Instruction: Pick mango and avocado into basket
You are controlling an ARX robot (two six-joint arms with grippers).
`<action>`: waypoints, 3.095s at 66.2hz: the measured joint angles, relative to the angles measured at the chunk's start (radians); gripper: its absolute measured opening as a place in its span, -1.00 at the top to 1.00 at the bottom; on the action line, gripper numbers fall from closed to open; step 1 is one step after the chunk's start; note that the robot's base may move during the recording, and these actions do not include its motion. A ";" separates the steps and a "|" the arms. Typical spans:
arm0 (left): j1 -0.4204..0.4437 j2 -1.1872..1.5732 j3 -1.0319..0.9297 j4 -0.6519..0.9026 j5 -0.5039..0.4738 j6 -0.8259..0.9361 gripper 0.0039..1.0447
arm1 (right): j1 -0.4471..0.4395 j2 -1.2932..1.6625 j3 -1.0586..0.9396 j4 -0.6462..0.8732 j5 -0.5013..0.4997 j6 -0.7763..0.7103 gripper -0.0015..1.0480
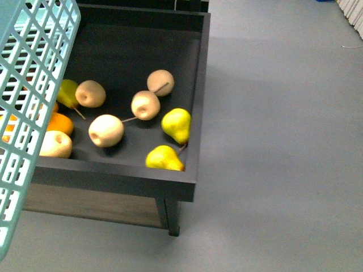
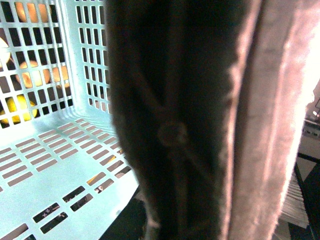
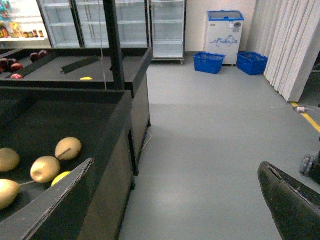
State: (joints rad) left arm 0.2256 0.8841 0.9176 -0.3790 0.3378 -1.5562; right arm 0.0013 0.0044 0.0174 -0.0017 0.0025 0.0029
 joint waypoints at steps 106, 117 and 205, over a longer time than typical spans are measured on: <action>0.000 -0.001 0.000 0.000 0.003 0.000 0.72 | 0.000 -0.002 0.000 0.000 -0.004 0.000 -0.83; 0.001 0.000 0.000 0.000 -0.005 0.004 0.72 | 0.000 -0.001 0.000 0.000 -0.003 0.000 -0.83; -0.032 0.060 0.071 -0.167 0.066 0.272 0.73 | -0.002 -0.001 0.000 0.001 -0.005 0.000 -0.83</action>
State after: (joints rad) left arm 0.1932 0.9443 0.9882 -0.5465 0.4038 -1.2842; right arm -0.0002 0.0036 0.0170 -0.0010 -0.0029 0.0025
